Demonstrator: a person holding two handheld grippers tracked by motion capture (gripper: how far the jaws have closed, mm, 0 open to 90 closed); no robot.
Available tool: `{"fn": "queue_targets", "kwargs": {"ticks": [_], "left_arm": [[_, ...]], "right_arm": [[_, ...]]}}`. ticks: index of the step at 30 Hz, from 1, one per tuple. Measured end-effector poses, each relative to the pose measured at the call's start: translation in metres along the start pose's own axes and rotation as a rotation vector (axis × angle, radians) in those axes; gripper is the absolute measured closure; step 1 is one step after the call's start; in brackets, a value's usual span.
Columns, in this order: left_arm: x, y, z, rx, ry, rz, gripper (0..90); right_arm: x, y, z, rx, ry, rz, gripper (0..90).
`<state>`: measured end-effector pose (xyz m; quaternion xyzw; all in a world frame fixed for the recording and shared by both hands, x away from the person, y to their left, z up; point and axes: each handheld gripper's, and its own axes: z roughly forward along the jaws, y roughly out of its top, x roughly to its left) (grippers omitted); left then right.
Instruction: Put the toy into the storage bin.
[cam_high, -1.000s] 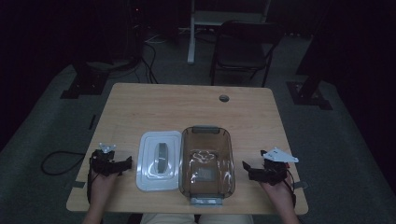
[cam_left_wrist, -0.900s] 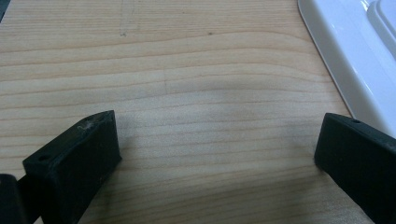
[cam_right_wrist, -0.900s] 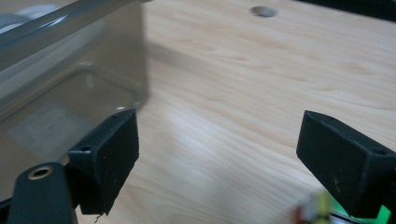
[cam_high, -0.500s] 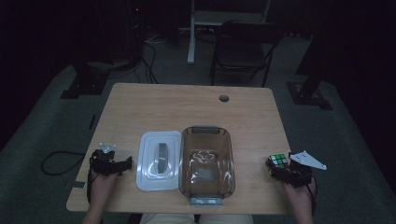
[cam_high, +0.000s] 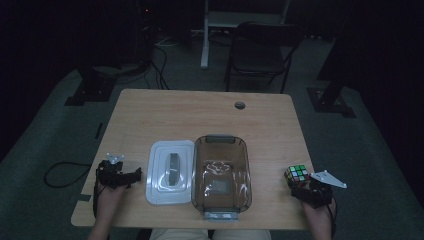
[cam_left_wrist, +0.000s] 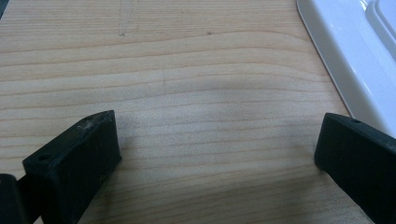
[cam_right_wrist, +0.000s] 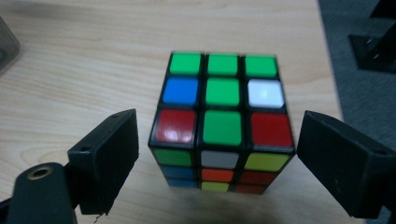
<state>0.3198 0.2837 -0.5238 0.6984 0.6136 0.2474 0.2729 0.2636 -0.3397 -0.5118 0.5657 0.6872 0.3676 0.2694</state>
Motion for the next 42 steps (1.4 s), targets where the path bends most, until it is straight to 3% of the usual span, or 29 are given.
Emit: {"fn": "queue_targets", "kwargs": {"ticks": [13, 17, 21, 26, 33, 42], "left_arm": [[0.000, 0.000, 0.000, 0.000, 0.000, 0.000, 0.7], [0.000, 0.000, 0.000, 0.000, 0.000, 0.000, 0.7], [0.000, 0.000, 0.000, 0.000, 0.000, 0.000, 0.7], [0.000, 0.000, 0.000, 0.000, 0.000, -0.001, 0.7], [0.000, 0.000, 0.000, 0.002, 0.000, 0.001, 0.7], [0.000, 0.000, 0.000, 0.002, -0.002, 0.002, 0.7]], "right_arm": [[0.001, -0.006, 0.007, 0.031, -0.019, -0.006, 19.4], [0.003, -0.008, 0.009, 0.055, -0.017, -0.016, 23.2], [0.005, -0.009, 0.012, 0.081, -0.049, -0.022, 32.9], [0.005, -0.007, 0.011, 0.090, -0.053, -0.028, 34.0], [0.005, 0.004, 0.001, 0.052, -0.013, -0.038, 34.1], [0.014, 0.030, -0.014, -0.003, 0.064, -0.097, 34.1]]}}
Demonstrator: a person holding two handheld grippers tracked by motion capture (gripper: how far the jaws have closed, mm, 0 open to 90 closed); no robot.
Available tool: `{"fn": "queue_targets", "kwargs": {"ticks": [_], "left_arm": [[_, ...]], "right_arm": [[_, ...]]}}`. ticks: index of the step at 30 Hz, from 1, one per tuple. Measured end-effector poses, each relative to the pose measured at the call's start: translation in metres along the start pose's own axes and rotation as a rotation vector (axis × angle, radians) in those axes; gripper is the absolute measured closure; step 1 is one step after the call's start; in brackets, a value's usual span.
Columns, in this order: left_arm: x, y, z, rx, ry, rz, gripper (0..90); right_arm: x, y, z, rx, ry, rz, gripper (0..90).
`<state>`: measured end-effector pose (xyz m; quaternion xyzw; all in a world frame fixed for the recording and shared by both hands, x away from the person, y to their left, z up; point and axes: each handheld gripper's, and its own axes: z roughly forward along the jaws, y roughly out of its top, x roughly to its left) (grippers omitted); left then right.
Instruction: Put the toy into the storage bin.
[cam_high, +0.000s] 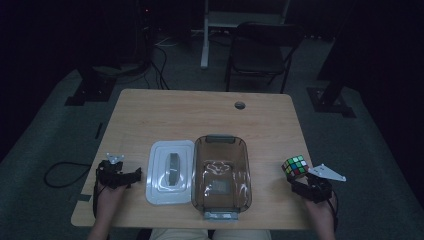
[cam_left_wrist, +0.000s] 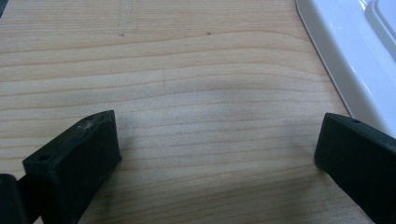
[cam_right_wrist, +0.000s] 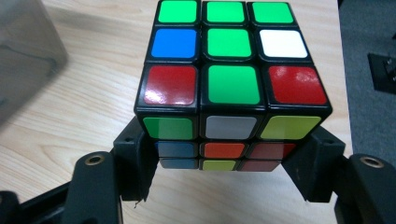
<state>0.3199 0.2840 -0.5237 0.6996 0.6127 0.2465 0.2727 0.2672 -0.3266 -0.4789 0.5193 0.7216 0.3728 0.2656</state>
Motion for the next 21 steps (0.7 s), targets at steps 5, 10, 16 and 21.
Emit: {"fn": "queue_targets", "kwargs": {"ticks": [5, 10, 16, 21], "left_arm": [[0.000, 0.000, 0.000, 0.000, 0.000, 0.001, 0.7], [0.000, 0.000, 0.000, -0.002, 0.000, -0.002, 0.7], [0.000, 0.000, 0.000, -0.001, 0.000, 0.000, 0.7], [0.000, 0.000, 0.000, -0.001, 0.000, -0.001, 0.8]], "right_arm": [[0.007, 0.012, -0.003, -0.003, 0.036, -0.038, 34.1], [0.015, 0.025, -0.010, -0.023, 0.109, -0.061, 34.1], [0.032, 0.046, -0.022, -0.074, 0.198, -0.101, 34.1], [0.048, 0.062, -0.029, -0.110, 0.276, -0.141, 34.1]]}}
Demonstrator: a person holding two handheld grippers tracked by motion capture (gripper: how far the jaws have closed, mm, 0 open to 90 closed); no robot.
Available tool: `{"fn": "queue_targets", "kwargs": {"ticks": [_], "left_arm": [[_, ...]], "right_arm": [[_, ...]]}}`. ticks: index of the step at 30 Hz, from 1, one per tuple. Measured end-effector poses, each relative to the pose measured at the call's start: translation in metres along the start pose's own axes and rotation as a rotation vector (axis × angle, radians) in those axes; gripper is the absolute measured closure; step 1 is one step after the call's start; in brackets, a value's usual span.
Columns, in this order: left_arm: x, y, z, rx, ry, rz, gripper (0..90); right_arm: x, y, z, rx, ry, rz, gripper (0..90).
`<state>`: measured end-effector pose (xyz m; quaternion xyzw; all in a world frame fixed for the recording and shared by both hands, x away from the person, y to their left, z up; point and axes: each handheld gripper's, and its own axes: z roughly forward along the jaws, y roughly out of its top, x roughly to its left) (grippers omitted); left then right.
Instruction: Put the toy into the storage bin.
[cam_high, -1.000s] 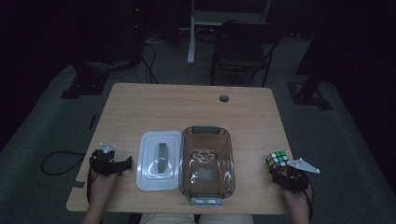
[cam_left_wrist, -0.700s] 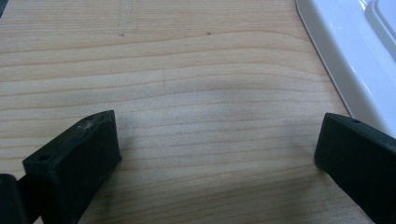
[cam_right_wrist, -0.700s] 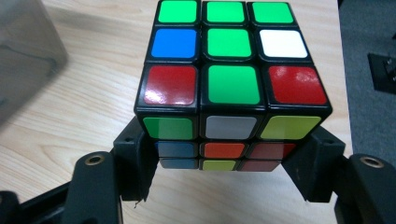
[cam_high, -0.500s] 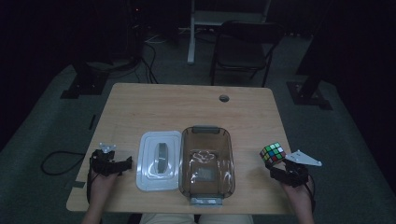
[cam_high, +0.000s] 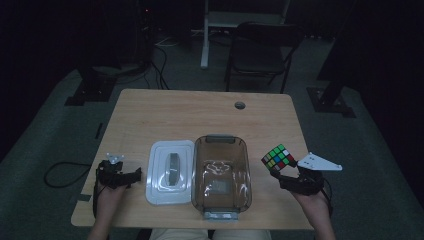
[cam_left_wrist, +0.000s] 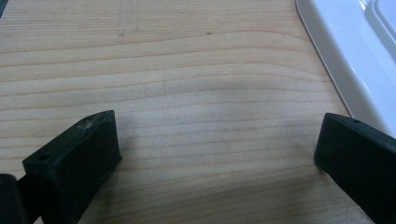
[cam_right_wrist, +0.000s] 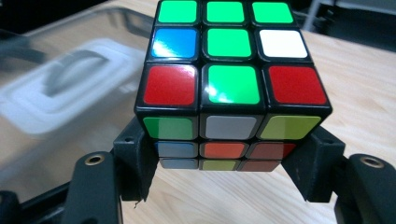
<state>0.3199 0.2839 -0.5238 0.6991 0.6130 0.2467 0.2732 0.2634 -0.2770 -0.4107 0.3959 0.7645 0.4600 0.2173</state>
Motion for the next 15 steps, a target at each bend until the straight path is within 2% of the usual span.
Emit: {"fn": "queue_targets", "kwargs": {"ticks": [6, 12, 15], "left_arm": [[0.000, 0.000, 0.000, 0.000, 0.000, 0.000, 0.7], [0.000, 0.000, 0.000, 0.000, 0.000, 0.000, 0.7], [0.000, 0.000, 0.000, 0.000, 0.000, -0.001, 0.8]], "right_arm": [[0.018, 0.018, 0.004, -0.002, 0.071, -0.068, 34.1], [0.038, 0.030, 0.016, 0.032, 0.175, -0.137, 34.1], [0.045, 0.033, 0.022, 0.047, 0.209, -0.166, 34.1]]}}
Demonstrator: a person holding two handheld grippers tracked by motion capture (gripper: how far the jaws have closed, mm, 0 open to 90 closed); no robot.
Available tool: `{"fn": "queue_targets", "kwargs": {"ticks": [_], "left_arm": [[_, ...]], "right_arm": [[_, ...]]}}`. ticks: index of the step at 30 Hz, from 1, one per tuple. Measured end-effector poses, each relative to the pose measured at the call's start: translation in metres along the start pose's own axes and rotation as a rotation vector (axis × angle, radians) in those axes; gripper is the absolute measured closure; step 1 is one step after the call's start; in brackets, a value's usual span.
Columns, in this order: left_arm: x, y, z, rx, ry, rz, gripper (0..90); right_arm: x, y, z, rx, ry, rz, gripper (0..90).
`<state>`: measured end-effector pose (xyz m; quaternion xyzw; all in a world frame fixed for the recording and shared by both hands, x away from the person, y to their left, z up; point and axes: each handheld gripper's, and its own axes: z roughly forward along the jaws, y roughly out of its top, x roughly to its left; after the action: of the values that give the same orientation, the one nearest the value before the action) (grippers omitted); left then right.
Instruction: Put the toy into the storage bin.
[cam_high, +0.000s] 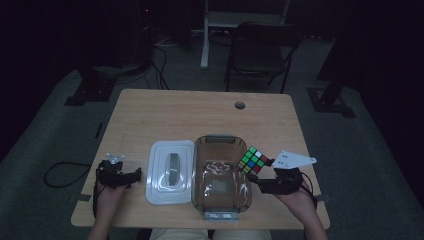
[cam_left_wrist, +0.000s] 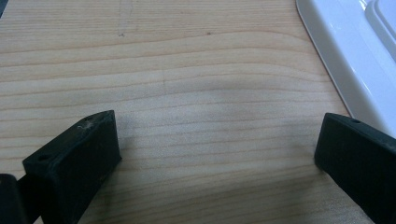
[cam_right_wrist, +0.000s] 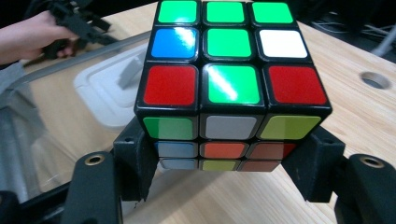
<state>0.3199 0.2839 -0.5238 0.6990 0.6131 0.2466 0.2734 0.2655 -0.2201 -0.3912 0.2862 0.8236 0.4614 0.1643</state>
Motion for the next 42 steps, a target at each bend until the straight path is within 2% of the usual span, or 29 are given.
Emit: {"fn": "queue_targets", "kwargs": {"ticks": [3, 6, 8, 10, 13, 17, 23, 33, 37, 42], "left_arm": [[0.000, 0.000, 0.000, 0.000, 0.000, 0.001, 0.8], [0.000, 0.000, 0.000, 0.000, 0.000, 0.001, 0.7], [0.000, 0.000, 0.000, 0.000, 0.000, 0.000, 0.7], [0.000, 0.000, 0.000, 0.000, 0.000, 0.000, 0.7], [0.000, 0.000, 0.000, 0.000, 0.000, 0.000, 0.7], [0.000, 0.000, 0.000, 0.000, 0.000, 0.000, 0.7], [0.000, 0.000, 0.000, 0.000, 0.000, 0.000, 0.7], [0.000, 0.000, 0.000, -0.001, 0.000, 0.000, 0.7], [0.000, 0.000, 0.000, -0.001, 0.000, 0.001, 0.7], [0.000, 0.000, 0.000, 0.000, 0.000, 0.001, 0.7]], "right_arm": [[0.007, 0.006, 0.006, 0.010, 0.036, -0.040, 34.1], [0.012, 0.011, 0.012, 0.010, 0.077, -0.055, 34.1], [0.014, 0.013, 0.015, 0.016, 0.086, -0.067, 34.1], [0.021, 0.018, 0.024, 0.046, 0.119, -0.107, 34.1], [0.028, 0.020, 0.033, 0.076, 0.150, -0.138, 34.1], [0.033, 0.021, 0.043, 0.121, 0.201, -0.164, 34.1], [0.038, 0.025, 0.055, 0.216, 0.253, -0.226, 34.1], [0.041, 0.032, 0.069, 0.321, 0.266, -0.295, 34.1], [0.045, 0.035, 0.076, 0.372, 0.250, -0.350, 34.1], [0.050, 0.038, 0.086, 0.445, 0.270, -0.400, 34.1]]}}
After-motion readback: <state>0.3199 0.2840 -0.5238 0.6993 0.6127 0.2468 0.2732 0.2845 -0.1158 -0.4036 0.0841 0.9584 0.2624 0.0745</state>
